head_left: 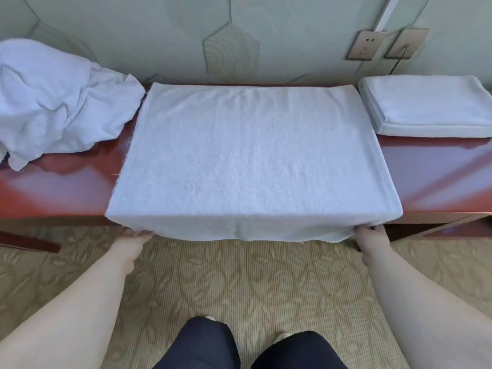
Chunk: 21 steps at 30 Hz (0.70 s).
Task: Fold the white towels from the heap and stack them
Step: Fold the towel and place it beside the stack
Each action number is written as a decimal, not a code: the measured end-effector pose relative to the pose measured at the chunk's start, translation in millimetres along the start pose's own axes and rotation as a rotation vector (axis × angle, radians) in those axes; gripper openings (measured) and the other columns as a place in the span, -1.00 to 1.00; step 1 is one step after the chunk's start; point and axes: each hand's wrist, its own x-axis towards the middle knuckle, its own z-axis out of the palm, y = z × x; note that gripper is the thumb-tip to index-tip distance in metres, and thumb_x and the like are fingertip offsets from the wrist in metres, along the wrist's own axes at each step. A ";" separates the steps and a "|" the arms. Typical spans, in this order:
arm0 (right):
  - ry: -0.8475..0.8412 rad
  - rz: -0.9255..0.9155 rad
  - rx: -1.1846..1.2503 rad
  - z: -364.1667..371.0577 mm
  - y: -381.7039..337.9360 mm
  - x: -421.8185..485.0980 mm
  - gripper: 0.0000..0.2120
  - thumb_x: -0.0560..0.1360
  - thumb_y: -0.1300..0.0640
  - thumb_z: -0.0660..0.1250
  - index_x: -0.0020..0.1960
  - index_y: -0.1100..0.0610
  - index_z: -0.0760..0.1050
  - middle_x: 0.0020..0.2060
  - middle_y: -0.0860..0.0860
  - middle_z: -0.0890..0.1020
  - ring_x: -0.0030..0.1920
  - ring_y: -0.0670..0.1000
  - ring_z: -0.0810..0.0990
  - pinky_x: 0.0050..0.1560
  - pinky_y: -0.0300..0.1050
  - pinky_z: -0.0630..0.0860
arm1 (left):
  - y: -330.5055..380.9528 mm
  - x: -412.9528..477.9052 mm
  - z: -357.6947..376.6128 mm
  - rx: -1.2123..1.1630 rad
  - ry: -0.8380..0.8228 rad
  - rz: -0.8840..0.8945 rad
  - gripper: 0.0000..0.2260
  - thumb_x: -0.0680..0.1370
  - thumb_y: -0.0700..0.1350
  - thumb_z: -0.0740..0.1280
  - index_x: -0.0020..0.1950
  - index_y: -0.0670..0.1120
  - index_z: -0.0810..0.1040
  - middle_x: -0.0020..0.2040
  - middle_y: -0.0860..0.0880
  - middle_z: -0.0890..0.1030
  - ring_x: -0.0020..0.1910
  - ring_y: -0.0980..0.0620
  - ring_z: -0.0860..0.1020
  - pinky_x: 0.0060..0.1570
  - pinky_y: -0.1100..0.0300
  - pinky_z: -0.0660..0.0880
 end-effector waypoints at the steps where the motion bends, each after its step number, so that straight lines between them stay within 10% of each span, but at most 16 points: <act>1: -0.028 -0.002 -0.027 2.1 9.9 1.9 -0.55 0.61 0.21 0.28 0.49 0.10 0.37 0.11 0.10 0.53 0.10 0.18 0.48 0.27 0.18 0.47 | -10.4 11.1 4.7 -0.003 -0.026 0.009 -0.28 0.50 0.12 0.55 0.59 0.06 0.35 0.48 0.03 0.51 0.41 -0.07 0.50 0.44 -0.16 0.41; 5: -0.088 0.033 -0.104 14.6 50.7 6.7 -0.46 0.61 0.18 0.33 0.56 0.15 0.30 0.26 0.14 0.51 0.32 0.30 0.46 0.25 0.20 0.41 | -18.7 -13.0 40.7 0.088 -0.017 -0.027 -0.43 0.65 0.08 0.39 0.59 -0.10 0.35 0.45 -0.13 0.50 0.40 -0.19 0.47 0.37 -0.01 0.39; 11: -0.143 0.103 -0.159 11.6 97.9 -36.6 -0.52 0.62 0.08 0.34 0.48 0.19 0.36 0.10 0.13 0.56 0.08 0.25 0.53 0.14 0.13 0.47 | -61.7 -60.9 59.4 0.018 0.051 -0.180 -0.44 0.66 0.08 0.35 0.54 -0.24 0.39 0.36 -0.21 0.54 0.29 -0.23 0.51 0.32 -0.05 0.45; 15: -0.196 0.277 -0.084 -8.9 112.4 -69.4 -0.59 0.61 -0.04 0.27 0.37 0.15 0.39 0.09 0.12 0.59 0.07 0.22 0.62 0.04 0.14 0.62 | -76.0 -115.2 57.6 -0.090 0.059 -0.258 -0.74 0.71 -0.03 0.22 0.28 -0.17 0.51 0.12 -0.12 0.63 0.01 -0.10 0.67 -0.08 0.04 0.58; 21: -0.186 0.314 0.028 -52.3 93.2 -133.6 -0.81 0.70 0.10 0.16 0.22 0.21 0.39 -0.01 0.21 0.66 -0.03 0.25 0.72 -0.03 0.09 0.66 | -64.0 -200.5 28.1 0.013 0.165 -0.198 -0.65 0.72 -0.09 0.23 0.45 -0.23 0.42 -0.04 -0.16 0.61 -0.22 -0.09 0.59 -0.21 0.08 0.54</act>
